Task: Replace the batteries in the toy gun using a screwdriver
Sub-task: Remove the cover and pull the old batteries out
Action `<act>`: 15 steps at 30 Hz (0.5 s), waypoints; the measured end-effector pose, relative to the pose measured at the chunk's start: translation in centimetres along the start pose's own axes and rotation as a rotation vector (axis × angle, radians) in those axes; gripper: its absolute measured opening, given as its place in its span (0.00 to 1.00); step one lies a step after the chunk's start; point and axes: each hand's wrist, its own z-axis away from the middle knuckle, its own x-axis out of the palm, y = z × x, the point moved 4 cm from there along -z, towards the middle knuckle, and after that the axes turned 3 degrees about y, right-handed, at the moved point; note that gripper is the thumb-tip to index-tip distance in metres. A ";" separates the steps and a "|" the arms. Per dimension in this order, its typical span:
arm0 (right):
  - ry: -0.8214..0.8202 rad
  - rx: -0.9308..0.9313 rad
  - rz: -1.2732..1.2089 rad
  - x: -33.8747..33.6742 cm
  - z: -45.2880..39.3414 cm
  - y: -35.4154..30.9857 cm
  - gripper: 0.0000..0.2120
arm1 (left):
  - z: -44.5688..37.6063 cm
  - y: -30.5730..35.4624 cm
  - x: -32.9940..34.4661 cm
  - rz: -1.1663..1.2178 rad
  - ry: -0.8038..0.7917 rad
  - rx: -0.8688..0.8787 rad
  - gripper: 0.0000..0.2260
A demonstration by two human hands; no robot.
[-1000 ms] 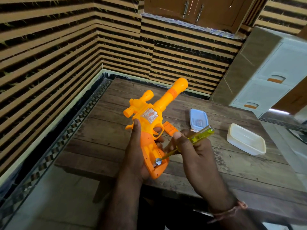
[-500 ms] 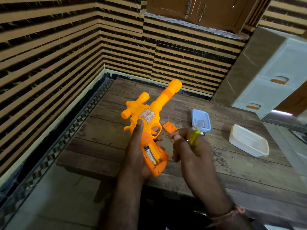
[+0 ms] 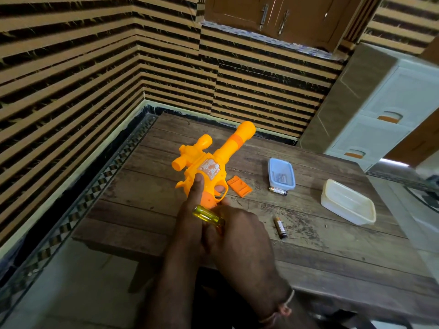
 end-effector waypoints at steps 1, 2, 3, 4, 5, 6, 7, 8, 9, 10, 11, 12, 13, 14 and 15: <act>0.003 0.013 -0.013 0.0 0.1 -0.1 0.13 | -0.1 0.1 0.1 -0.024 -0.005 0.008 0.25; 0.007 0.028 -0.029 0.1 0.1 -0.1 0.12 | -0.1 0.1 0.1 -0.040 -0.010 0.014 0.26; 0.012 0.044 -0.048 0.1 0.1 0.0 0.12 | -0.2 0.0 -0.1 -0.038 -0.008 0.012 0.26; 0.018 0.057 -0.070 0.2 0.1 0.1 0.11 | -0.2 0.0 -0.1 -0.019 0.002 0.008 0.27; 0.029 0.066 -0.095 0.3 0.0 0.3 0.11 | -0.2 0.0 -0.2 -0.003 0.017 0.012 0.29; 0.042 0.066 -0.121 0.3 0.0 0.4 0.11 | -0.2 -0.1 -0.3 0.014 0.030 0.015 0.29; 0.053 0.060 -0.142 0.3 0.1 0.5 0.10 | -0.2 -0.2 -0.4 0.023 0.037 0.017 0.30; 0.067 0.046 -0.166 0.3 0.1 0.6 0.10 | -0.1 -0.4 -0.3 0.033 0.028 0.013 0.31; 0.082 0.036 -0.204 0.3 0.2 0.7 0.08 | 0.0 -0.4 -0.3 0.049 0.012 0.007 0.32; 0.107 0.038 -0.268 0.3 0.2 0.9 0.07 | 0.2 -0.5 -0.1 0.064 0.001 -0.002 0.33; 0.143 0.052 -0.361 0.1 0.3 1.1 0.08 | 0.4 -0.5 0.1 0.082 -0.018 -0.009 0.32; 0.190 0.071 -0.482 -0.2 0.3 1.4 0.11 | 0.6 -0.5 0.3 0.091 -0.049 -0.008 0.32; 0.231 0.090 -0.610 -0.5 0.2 1.7 0.12 | 0.8 -0.6 0.4 0.096 -0.074 0.007 0.33; 0.259 0.097 -0.709 -0.7 0.2 2.1 0.12 | 0.9 -0.6 0.5 0.101 -0.093 0.029 0.35; 0.265 0.093 -0.764 -1.0 0.1 2.4 0.12 | 1.0 -0.5 0.6 0.111 -0.107 0.056 0.36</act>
